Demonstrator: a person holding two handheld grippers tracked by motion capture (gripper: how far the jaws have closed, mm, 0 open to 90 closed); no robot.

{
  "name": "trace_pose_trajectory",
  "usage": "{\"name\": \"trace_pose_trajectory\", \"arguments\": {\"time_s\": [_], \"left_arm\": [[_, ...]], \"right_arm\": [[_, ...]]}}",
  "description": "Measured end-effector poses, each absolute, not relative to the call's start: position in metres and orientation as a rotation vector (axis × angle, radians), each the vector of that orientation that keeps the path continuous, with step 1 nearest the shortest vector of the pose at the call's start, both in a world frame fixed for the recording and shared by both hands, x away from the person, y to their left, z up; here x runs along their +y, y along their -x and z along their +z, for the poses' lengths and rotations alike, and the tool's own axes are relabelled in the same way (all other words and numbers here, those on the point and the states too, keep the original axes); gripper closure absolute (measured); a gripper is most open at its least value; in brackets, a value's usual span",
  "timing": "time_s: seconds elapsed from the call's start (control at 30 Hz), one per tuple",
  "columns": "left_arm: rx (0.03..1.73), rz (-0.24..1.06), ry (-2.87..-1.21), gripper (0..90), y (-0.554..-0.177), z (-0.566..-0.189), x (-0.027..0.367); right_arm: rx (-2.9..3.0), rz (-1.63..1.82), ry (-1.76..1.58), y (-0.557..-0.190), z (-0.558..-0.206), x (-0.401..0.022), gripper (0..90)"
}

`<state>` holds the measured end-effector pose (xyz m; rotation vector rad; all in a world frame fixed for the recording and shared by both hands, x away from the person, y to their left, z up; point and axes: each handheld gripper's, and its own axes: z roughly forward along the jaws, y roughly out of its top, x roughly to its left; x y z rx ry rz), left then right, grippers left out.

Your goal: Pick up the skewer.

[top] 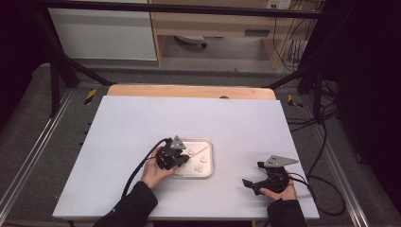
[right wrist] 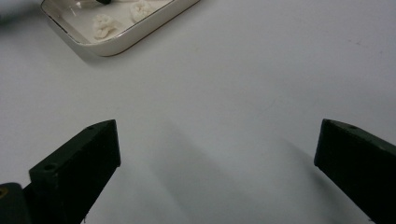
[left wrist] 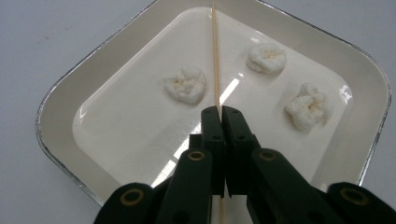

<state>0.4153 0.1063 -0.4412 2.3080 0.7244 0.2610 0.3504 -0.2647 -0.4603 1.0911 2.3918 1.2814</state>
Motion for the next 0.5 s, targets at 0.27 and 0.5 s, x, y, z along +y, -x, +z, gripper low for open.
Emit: {"name": "trace_pose_trajectory", "arguments": {"time_s": [0.27,0.5], "left_arm": [[0.707,0.264,-2.281,88.6,-0.409,-0.432,0.11],[0.702,0.258,-2.272,88.6,-0.402,-0.426,0.115]], "right_arm": [[2.39,1.276,-1.086,-0.35,-0.46,-0.265,1.0],[2.384,1.277,-1.082,-0.35,-0.459,-0.264,1.0]]}}
